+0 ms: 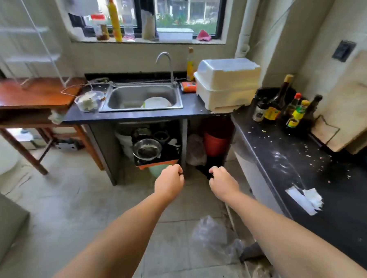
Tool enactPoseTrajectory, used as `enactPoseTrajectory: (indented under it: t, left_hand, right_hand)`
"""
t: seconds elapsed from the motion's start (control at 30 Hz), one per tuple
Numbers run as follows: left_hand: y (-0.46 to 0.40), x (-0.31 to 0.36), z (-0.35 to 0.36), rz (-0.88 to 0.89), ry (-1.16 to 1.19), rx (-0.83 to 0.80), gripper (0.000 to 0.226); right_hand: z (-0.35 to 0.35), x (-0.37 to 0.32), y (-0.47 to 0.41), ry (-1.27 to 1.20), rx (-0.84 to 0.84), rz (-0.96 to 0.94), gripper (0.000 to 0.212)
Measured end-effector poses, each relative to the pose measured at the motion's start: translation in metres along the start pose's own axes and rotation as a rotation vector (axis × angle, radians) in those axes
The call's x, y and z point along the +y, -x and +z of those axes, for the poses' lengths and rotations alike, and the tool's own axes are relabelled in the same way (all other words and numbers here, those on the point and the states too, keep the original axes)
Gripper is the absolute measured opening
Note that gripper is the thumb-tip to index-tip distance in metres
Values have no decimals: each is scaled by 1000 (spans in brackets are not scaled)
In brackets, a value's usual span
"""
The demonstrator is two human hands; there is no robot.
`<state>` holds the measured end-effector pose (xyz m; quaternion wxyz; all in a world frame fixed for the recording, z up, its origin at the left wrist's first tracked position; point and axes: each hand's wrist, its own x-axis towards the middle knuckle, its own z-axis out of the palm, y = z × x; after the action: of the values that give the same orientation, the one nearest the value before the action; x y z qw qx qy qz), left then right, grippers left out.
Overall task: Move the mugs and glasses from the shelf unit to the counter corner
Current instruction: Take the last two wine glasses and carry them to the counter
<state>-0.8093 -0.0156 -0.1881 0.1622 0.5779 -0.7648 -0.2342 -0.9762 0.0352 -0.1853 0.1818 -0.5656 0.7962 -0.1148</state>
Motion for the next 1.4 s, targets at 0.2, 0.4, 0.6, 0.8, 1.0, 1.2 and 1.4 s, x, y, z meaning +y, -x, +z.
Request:
enactPoseTrajectory:
  t: [0.2,0.4,0.6,0.8,1.0,1.2,1.4]
  left_hand:
    - [-3,-141,-94,-174,-93,76,24]
    - [3,-243,-154,-355,-155,151,18]
    - [-22,-314,-199,-502,-139,224,19]
    - [-79,-364,-255,-604,-106,296,21]
    - [-141,-415,-311,-718,-52,396,18]
    - [-218,-469,-388,-699,19,503,18]
    - [-305,-541,-470,-602,-82,573,20]
  right_hand:
    - [62,-149,-31,3,-72,-137,36]
    - [109,-265,-60,100,-170,-322,37]
    - [144,-364,-105,153,-221,-498,35]
    - [159,-459,-176,154,-244,-676,35]
    - [159,-557,-251,166,-252,-845,35]
    - [161,-662,-317,153,-200,-897,34]
    - [169,-769,-390,101,-87,-900,32]
